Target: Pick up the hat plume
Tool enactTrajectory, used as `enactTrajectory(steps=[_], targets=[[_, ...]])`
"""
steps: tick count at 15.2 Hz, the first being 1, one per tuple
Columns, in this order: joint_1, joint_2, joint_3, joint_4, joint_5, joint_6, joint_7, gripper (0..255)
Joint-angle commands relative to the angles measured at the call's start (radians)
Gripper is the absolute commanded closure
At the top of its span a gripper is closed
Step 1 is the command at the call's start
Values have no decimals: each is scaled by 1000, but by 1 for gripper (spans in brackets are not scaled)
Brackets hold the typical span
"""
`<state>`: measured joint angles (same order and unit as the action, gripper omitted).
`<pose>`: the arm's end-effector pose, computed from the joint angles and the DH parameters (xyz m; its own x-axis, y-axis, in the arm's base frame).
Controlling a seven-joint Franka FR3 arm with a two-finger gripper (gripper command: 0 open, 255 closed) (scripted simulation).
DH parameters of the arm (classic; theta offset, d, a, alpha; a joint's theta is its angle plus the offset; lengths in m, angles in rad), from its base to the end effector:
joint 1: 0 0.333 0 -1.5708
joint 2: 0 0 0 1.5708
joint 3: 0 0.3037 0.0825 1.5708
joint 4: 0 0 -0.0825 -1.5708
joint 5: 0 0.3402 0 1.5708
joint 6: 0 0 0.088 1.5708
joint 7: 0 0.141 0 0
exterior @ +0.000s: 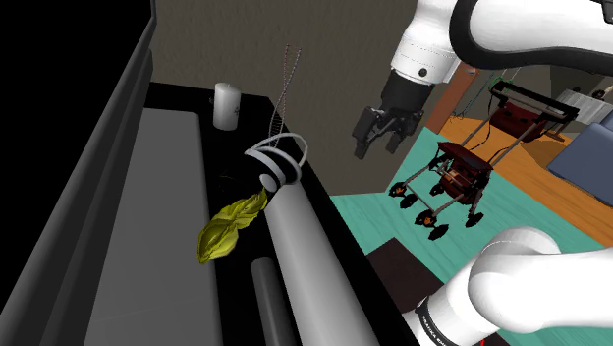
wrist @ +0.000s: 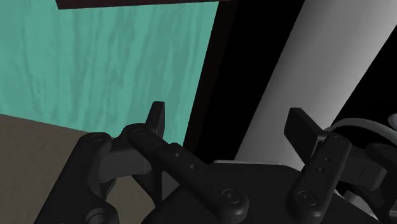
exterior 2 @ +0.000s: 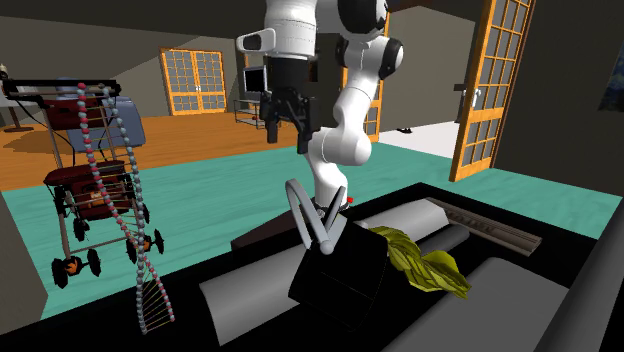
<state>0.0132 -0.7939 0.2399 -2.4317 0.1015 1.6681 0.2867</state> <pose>0.2684 0.0957 0.5176 0.9933 -0.1100 0.0356 -0.1120 -0.9918 0.0615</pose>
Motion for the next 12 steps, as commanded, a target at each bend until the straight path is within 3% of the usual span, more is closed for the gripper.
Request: enactTrajectory(steps=[1, 7, 12], targets=[[3, 7, 59, 3, 32, 19, 91, 0], [-18, 99, 247, 69, 96, 88, 352, 0], [-73, 226, 415, 173, 97, 145, 579, 0]])
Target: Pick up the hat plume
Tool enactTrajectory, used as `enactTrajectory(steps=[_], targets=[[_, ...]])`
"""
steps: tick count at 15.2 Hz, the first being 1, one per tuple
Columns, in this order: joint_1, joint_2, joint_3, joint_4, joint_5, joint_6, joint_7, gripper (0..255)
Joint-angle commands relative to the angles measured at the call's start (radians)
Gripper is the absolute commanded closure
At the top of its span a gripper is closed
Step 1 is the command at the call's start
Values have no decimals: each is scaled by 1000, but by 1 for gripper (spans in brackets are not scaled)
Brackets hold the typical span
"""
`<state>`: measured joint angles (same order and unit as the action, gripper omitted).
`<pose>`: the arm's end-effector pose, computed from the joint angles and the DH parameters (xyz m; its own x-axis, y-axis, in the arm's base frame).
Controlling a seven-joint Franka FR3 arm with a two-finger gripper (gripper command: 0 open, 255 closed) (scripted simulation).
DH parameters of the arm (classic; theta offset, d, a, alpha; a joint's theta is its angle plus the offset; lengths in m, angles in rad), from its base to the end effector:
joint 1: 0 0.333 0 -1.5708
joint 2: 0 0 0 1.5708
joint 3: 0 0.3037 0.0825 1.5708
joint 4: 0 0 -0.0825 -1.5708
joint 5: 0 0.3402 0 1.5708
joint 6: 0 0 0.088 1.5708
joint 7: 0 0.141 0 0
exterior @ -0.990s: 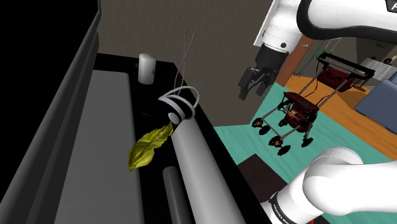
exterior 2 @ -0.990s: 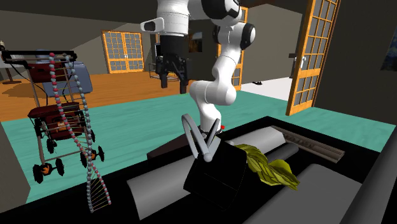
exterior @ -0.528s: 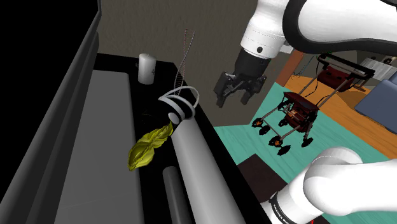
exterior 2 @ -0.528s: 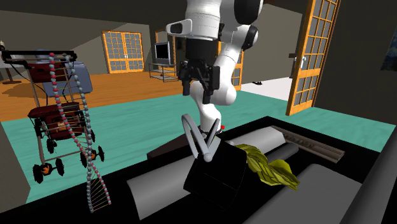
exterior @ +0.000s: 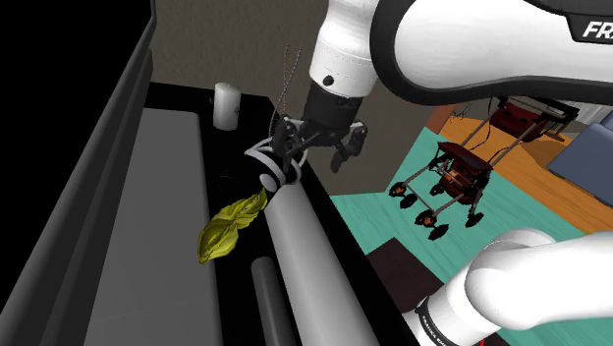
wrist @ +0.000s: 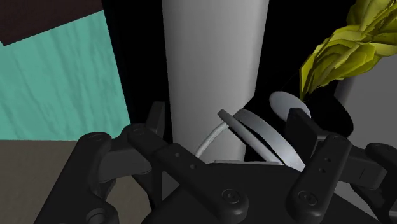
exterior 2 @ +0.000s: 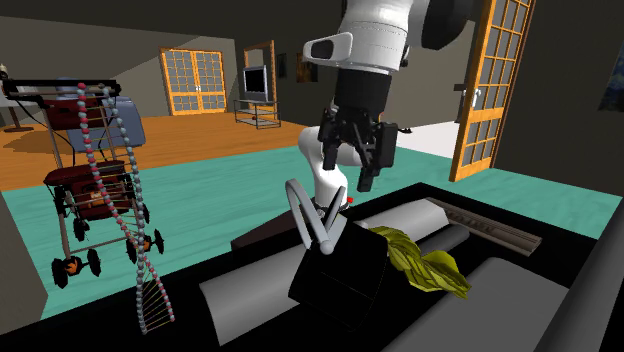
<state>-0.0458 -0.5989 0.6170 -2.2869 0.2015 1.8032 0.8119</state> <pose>0.2865 0.2418 0.4949 0.9280 -0.3525 0.1207 -0.3620 -0.9297 0.0681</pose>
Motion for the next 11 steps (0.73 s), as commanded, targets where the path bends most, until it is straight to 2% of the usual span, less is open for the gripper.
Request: enactTrajectory(steps=[1, 6, 11], targets=[[-30, 61, 74, 53, -11, 20, 102, 0], [-135, 240, 272, 200, -99, 57, 352, 0], [-137, 252, 291, 143, -103, 124, 365, 0]])
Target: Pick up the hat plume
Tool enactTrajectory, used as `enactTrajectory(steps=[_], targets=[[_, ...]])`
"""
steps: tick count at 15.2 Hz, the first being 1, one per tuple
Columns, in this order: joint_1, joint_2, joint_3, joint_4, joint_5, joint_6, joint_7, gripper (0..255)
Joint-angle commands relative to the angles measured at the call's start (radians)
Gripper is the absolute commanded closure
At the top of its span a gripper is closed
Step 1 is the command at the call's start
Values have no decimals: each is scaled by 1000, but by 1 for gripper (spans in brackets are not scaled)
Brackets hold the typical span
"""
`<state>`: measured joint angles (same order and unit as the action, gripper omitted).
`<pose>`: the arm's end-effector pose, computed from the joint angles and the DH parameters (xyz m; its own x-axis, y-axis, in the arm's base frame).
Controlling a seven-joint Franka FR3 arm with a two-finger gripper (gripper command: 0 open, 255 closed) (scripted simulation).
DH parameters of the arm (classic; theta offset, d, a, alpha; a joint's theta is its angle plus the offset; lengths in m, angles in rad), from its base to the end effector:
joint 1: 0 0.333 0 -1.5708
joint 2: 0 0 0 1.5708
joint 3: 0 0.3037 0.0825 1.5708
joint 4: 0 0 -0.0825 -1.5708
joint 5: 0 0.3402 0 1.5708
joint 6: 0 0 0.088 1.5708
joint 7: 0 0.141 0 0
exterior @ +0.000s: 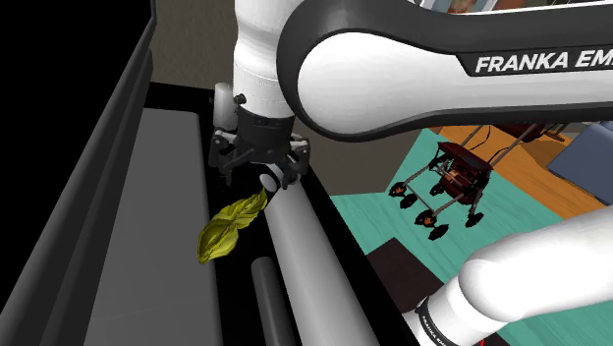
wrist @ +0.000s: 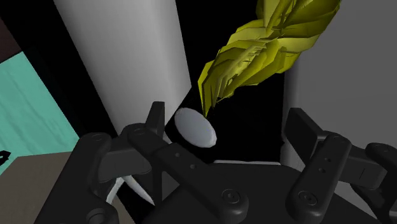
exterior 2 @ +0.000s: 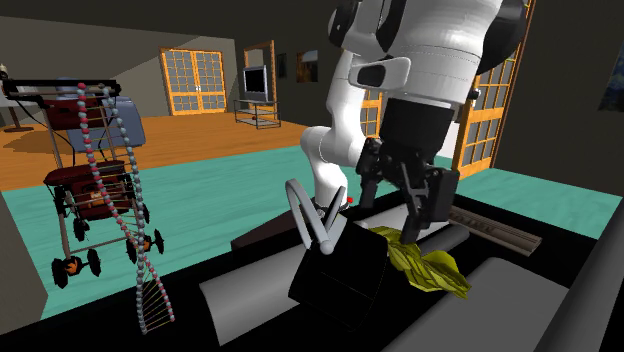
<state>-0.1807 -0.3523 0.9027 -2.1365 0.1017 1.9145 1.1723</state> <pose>0.3163 0.3231 0.4628 0.8605 -0.4812 0.1672 -0.4961 -0.8662 0.0600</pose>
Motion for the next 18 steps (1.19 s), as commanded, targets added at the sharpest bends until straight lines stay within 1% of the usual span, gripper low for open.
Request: enactTrajectory(steps=[1, 4, 5, 14, 18], targets=[[-3, 9, 10, -18, -4, 26, 8, 0], [-5, 15, 17, -35, -7, 47, 13, 0], [-6, 17, 18, -34, -9, 48, 15, 255], [-5, 15, 17, -35, -7, 47, 13, 255], [-2, 1, 0, 8, -2, -7, 0, 255]])
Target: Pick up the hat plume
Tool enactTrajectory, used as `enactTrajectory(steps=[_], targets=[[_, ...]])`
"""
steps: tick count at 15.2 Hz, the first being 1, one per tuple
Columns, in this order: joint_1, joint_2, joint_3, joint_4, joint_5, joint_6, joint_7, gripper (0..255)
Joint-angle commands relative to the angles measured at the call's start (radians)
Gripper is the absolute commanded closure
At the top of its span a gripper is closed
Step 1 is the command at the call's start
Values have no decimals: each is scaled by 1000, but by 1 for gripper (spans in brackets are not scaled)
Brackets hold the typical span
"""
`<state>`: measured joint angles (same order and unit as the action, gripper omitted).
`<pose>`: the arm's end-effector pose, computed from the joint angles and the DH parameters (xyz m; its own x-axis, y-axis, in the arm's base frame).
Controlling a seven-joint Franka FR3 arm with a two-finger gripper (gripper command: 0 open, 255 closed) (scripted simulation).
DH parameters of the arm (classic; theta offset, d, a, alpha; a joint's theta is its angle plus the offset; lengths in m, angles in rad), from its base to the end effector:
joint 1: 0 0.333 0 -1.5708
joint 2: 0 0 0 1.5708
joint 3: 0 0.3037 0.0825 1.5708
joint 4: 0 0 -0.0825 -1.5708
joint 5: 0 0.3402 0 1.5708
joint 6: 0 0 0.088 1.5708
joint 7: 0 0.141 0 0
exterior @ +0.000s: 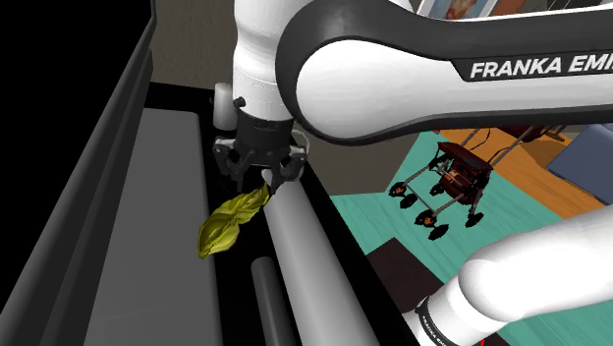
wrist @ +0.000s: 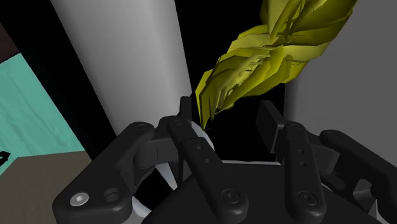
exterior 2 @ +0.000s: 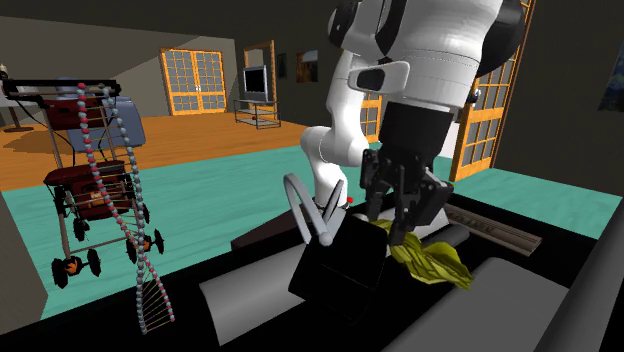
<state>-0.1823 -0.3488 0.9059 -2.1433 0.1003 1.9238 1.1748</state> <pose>0.3169 0.3230 0.4595 0.8602 -0.4819 0.1668 -0.4967 -0.8658 0.0601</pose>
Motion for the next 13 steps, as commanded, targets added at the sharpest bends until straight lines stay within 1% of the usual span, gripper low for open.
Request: enactTrajectory(steps=[1, 11, 13], targets=[[0, -5, -7, 26, 1, -29, -5, 255], [-2, -15, -36, 150, -1, -162, -24, 255], [-3, -15, -37, 152, -1, -164, -25, 255]])
